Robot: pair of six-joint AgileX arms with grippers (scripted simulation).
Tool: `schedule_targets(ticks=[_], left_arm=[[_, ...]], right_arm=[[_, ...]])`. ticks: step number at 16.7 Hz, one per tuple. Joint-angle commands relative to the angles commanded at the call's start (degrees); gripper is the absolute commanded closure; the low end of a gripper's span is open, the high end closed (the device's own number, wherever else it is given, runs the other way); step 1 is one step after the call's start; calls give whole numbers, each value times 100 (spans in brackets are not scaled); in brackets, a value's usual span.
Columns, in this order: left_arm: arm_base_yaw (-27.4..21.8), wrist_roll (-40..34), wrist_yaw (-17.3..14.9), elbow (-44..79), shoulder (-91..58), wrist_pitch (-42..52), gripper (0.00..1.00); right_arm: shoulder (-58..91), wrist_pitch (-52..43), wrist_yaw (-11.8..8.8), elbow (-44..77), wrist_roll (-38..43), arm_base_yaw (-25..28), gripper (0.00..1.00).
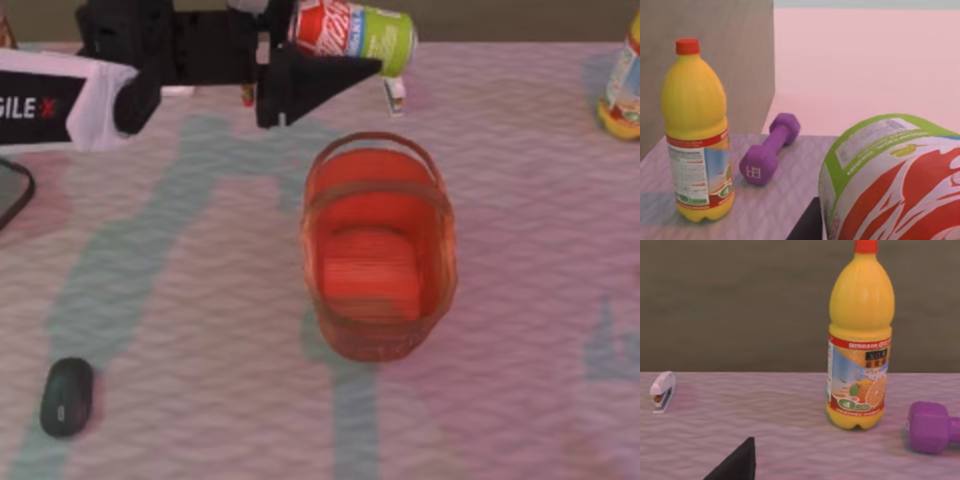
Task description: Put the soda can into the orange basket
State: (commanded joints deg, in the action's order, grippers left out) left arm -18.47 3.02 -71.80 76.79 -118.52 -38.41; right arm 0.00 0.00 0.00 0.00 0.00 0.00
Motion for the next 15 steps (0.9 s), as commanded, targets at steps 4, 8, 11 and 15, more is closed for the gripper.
schedule_targets(ticks=[4, 8, 11, 15], left_arm=[[-9, -44, -96, -68, 38, -116, 100], [22, -32, -99, -72, -69, -201, 100], [60, -38, -109, -215, -474, -768, 100], [123, -58, -109, -485, -1126, -1764, 100]], right_arm=[[0, 0, 0, 0, 0, 0, 0], [0, 0, 0, 0, 0, 0, 0], [0, 0, 0, 0, 0, 0, 0], [0, 0, 0, 0, 0, 0, 0]])
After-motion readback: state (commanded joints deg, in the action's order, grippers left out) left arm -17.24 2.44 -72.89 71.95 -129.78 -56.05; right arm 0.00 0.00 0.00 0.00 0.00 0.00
